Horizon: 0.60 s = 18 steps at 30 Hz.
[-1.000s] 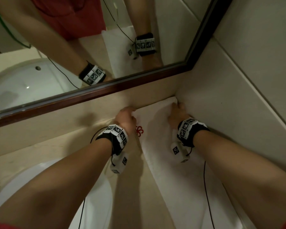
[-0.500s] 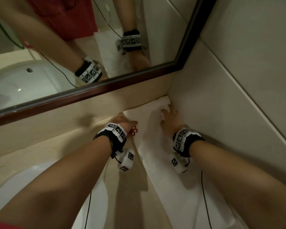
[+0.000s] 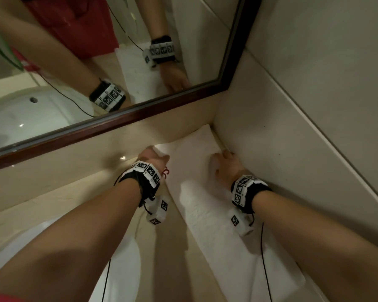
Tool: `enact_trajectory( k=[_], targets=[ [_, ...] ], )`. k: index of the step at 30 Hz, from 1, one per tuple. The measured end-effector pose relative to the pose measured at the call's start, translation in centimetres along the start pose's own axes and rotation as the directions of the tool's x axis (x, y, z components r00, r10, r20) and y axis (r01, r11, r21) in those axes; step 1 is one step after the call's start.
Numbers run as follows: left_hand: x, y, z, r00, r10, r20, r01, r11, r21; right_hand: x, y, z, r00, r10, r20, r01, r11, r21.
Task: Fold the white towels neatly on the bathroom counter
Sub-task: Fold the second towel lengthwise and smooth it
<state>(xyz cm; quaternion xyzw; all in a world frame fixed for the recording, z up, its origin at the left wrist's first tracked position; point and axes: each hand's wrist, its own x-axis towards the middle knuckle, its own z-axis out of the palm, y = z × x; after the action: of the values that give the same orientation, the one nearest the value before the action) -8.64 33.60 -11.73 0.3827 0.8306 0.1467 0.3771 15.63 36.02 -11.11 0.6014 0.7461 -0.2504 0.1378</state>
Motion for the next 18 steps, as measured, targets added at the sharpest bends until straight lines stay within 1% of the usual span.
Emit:
enact_trajectory(
  k=[3, 5, 7, 8, 10, 13, 16, 18],
  targets=[
    [-0.5, 1.5, 0.3, 0.996, 0.084, 0.004, -0.084, 0.992, 0.092, -0.6, 0.2, -0.3, 0.998, 0.042, 0.037, -0.041, 0.999, -0.03],
    [-0.8, 2.2, 1.0, 0.987, 0.158, 0.033, -0.161, 0.975, 0.151, -0.9, 0.2, -0.6, 0.997, 0.052, 0.065, -0.048, 0.997, -0.063],
    [-0.8, 2.5, 1.9, 0.962, 0.264, 0.065, -0.272, 0.939, 0.21, -1.0, 0.3, -0.7, 0.993, 0.069, 0.095, -0.062, 0.995, -0.075],
    [-0.6, 2.4, 2.5, 0.942, 0.327, 0.08, -0.336, 0.911, 0.238, -0.9, 0.4, -0.7, 0.991, 0.086, 0.103, -0.078, 0.994, -0.077],
    [-0.5, 2.0, 3.3, 0.907, 0.411, 0.092, -0.42, 0.859, 0.293, -0.8, 0.4, -0.7, 0.987, 0.118, 0.112, -0.107, 0.989, -0.102],
    [-0.6, 1.4, 3.9, 0.89, 0.443, 0.11, -0.451, 0.814, 0.366, -0.6, 0.0, -0.9, 0.981, 0.153, 0.118, -0.131, 0.976, -0.177],
    [-0.4, 0.6, 4.1, 0.863, 0.461, 0.208, -0.498, 0.704, 0.506, -0.2, -0.7, -1.0, 0.973, 0.21, 0.096, -0.184, 0.957, -0.222],
    [-0.2, 0.3, 4.1, 0.863, 0.431, 0.264, -0.502, 0.673, 0.543, -0.1, -1.1, -0.9, 0.98, 0.192, 0.06, -0.175, 0.961, -0.216]
  ],
)
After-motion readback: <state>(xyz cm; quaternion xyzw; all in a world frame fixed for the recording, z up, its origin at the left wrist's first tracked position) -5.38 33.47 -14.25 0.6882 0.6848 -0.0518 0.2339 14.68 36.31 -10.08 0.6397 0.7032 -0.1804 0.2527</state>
